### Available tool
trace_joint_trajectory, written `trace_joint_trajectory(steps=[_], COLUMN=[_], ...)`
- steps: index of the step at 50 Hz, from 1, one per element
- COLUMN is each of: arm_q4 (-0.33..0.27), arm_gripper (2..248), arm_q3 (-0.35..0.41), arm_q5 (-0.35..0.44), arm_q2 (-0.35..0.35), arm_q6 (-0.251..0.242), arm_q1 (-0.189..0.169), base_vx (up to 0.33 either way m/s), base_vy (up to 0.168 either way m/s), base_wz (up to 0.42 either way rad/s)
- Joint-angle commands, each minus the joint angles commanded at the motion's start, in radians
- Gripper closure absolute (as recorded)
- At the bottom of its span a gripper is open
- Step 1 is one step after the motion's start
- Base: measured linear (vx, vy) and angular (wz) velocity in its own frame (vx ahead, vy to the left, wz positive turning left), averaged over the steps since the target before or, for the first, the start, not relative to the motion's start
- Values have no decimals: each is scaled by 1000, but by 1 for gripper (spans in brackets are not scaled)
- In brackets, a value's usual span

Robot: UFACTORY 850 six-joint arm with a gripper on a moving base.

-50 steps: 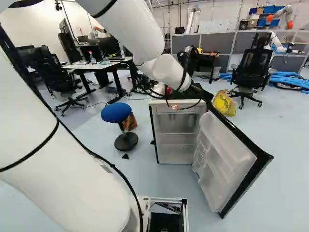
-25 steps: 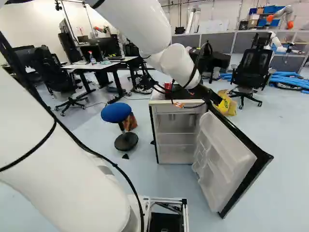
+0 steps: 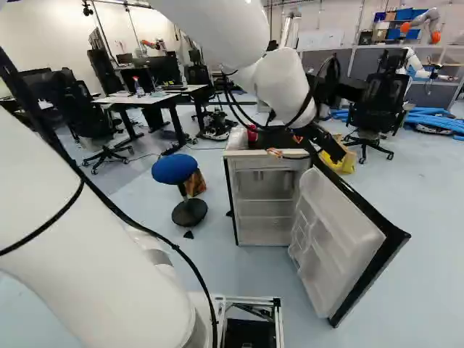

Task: Grab a drink from the fridge

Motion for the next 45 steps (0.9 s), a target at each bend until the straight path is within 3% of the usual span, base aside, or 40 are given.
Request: trace_joint_trajectory(steps=[33,45], arm_q4=[69,73], arm_gripper=[3,3], arm_q3=[-98,-142], arm_q5=[-173,-186], arm_q2=[-95,-139], arm_q6=[0,0], arm_q1=[-101,-131], base_vx=[0,0], base_vy=[0,0], base_wz=[0,0])
